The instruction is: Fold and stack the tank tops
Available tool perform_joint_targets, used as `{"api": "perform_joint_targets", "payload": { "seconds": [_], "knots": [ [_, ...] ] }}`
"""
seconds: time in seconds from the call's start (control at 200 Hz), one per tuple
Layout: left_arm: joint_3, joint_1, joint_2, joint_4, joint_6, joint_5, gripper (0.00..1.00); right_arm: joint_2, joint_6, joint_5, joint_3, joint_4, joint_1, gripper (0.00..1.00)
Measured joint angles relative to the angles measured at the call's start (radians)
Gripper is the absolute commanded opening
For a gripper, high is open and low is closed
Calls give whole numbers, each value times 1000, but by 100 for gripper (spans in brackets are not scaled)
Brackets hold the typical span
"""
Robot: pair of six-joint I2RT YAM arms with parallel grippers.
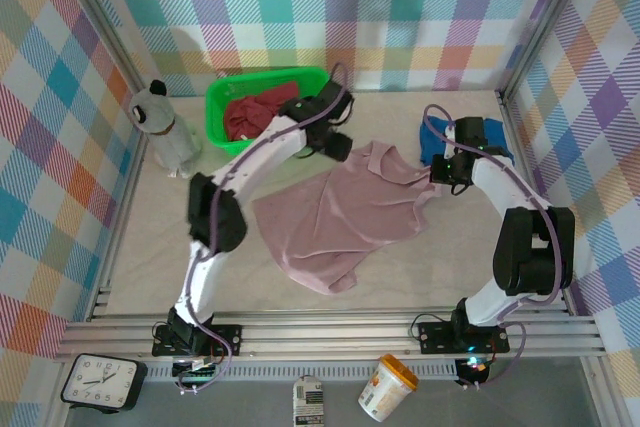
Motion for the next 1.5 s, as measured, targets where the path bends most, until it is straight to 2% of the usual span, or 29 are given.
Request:
{"api": "perform_joint_targets", "payload": {
  "seconds": [0.115,0.185,0.27,0.31,0.37,0.445,0.56,0.655,0.78,0.875,0.945,1.135,1.27,1.5],
  "knots": [
    [-367,-76,-258,52,-126,21,62,1,13,-11,-6,5,0,0],
    [-512,-136,-347,85,-192,24,62,2,18,-21,-10,6,0,0],
    [-665,-188,-402,101,-254,23,62,4,22,-39,-12,5,0,5],
    [-718,-190,-407,96,-272,10,62,4,25,-49,-14,5,0,12],
    [-781,-172,-407,92,-282,-17,63,3,34,-62,-18,4,1,30],
    [-829,-134,-410,84,-281,-45,62,-3,35,-72,-30,-5,8,38],
    [-878,-36,-442,99,-255,-63,62,-63,49,-102,-79,-28,33,44],
    [-901,87,-468,132,-216,-55,61,-155,62,-156,-124,-47,79,49],
    [-901,230,-461,189,-165,-20,57,-287,99,-250,-198,-35,186,51],
    [-880,300,-412,218,-132,3,51,-348,119,-314,-257,-16,283,52],
    [-866,330,-363,241,-105,26,47,-365,132,-351,-299,6,360,52],
    [-839,381,-259,285,-37,99,43,-393,137,-386,-382,12,541,52],
    [-822,406,-220,315,-14,148,43,-416,137,-383,-399,-6,620,53],
    [-742,411,-148,326,23,151,42,-397,133,-334,-428,-41,734,52]
  ]
}}
